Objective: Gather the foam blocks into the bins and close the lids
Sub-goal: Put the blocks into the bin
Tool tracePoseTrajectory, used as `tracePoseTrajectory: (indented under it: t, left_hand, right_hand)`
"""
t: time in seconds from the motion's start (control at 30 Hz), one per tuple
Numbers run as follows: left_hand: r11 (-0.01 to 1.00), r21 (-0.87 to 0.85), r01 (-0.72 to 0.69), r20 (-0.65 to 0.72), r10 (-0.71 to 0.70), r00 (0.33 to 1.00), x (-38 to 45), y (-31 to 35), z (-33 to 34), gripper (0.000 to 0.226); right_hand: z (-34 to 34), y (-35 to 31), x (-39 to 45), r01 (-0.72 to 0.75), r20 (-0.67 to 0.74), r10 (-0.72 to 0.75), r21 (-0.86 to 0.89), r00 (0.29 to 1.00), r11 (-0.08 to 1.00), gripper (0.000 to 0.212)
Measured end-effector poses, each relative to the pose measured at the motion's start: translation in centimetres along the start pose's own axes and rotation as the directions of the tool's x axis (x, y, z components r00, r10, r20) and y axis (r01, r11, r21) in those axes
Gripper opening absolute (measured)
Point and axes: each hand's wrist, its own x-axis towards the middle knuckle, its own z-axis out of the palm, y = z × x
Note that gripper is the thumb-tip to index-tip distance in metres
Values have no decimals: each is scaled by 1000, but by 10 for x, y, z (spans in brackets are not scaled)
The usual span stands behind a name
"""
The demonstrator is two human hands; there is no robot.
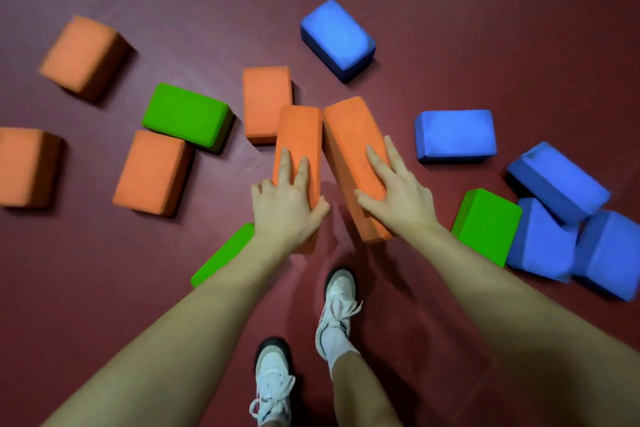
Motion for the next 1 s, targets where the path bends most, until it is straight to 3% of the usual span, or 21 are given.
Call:
tracePoseTrajectory:
  t: [0.27,0.5,0.8,1.0]
  left_hand:
    - [996,-62,71,-47,-74,996,-122,-29,-160,76]
    - [988,-133,80,-113,-95,989,-223,-40,-247,75]
    - [933,-225,281,-145,-317,937,-322,-39,-280,76]
    - [808,-314,499,-115,-554,825,-411,-45,-265,76]
  right_hand:
    - [-103,-131,-126,82,-108,-83,-19,991,996,74]
    - [-161,-185,-220,126,-148,-117,53,982,991,70]
    - [-180,-216,-293,307,-95,-310,-43,946,951,69]
    - [-157,-236,-337,522,31,-521,-67,853,850,69]
